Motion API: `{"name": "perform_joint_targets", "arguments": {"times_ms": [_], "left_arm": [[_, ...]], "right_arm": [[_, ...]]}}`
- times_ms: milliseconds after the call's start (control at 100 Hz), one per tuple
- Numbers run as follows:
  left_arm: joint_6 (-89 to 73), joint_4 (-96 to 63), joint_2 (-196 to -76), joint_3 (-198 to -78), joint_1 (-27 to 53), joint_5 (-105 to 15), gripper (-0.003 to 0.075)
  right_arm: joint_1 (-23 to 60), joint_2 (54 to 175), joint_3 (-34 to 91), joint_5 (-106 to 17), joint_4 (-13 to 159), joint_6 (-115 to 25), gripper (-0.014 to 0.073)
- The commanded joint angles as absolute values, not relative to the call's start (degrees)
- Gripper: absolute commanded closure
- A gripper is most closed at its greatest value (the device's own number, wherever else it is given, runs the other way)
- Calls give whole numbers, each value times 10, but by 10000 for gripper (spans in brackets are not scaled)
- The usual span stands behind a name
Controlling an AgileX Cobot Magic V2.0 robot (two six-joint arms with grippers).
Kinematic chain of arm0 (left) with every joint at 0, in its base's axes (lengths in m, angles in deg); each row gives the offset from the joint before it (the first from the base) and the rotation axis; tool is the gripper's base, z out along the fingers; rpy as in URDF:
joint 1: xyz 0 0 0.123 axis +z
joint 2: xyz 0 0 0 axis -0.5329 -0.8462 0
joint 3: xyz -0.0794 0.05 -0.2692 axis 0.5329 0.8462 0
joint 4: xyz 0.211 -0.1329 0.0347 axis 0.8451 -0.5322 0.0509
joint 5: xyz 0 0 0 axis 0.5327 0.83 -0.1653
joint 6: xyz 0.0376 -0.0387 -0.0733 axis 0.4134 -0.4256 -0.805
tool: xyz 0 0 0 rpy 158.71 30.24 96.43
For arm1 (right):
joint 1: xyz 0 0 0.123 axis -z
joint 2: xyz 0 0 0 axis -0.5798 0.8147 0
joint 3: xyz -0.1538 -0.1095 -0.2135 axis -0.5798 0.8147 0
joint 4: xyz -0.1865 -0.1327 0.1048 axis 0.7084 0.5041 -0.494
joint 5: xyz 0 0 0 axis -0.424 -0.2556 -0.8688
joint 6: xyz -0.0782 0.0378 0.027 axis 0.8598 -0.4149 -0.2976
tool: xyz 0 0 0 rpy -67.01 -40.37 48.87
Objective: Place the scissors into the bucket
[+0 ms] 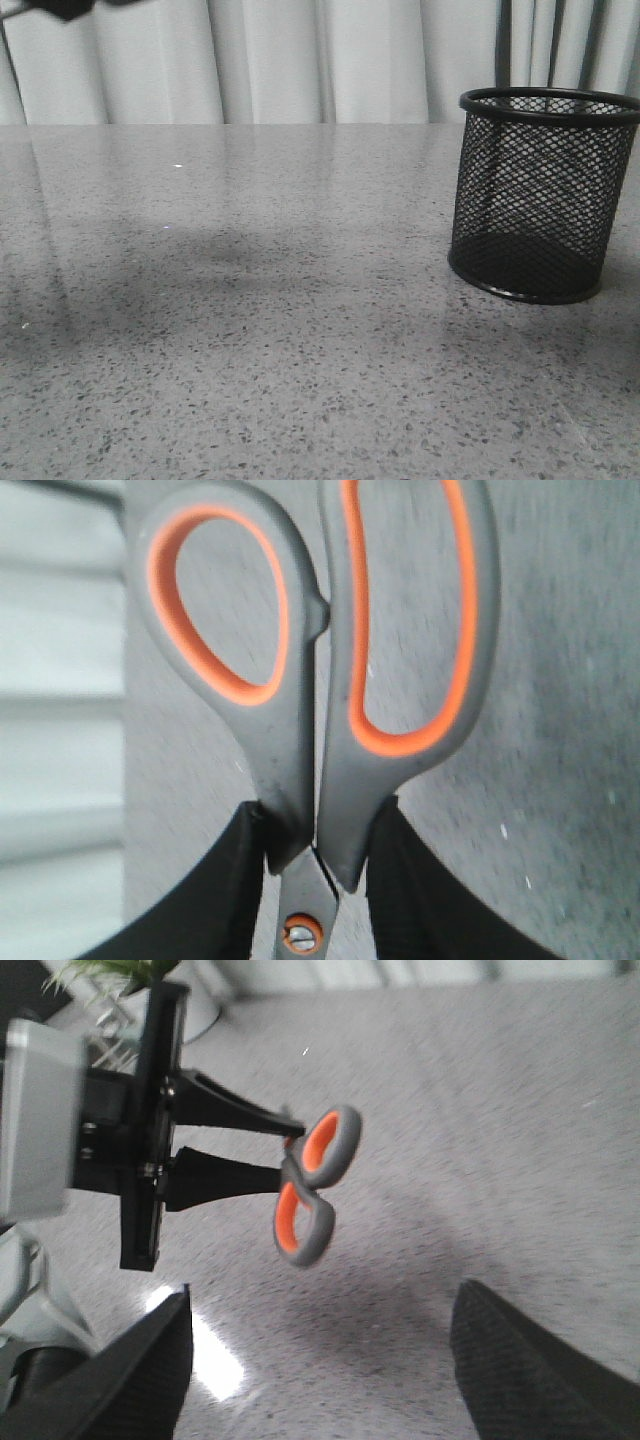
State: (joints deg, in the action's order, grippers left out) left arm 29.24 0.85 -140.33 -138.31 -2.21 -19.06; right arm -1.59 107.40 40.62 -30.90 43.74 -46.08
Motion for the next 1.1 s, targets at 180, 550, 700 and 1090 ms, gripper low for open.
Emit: {"name": "perform_joint_targets", "arguments": {"times_ms": [180,550,700,1090], "left_arm": [[286,-17,-1365,-1397,-64,-255,650],[286,-31,-1313,-1397,-64,-268,650],[286,-43,-1310,-1397,-64,-268,650],[286,-232,-1273,-1397,-64,-380,300]], "right_arm": [[-93,1214,299,-381,414,-452,102],[-93,1259,288,-442,414,-452,286],[-94,1259,288,-442,413,-452,670],[-72,1219,286,-441,435,-450,664]]}}
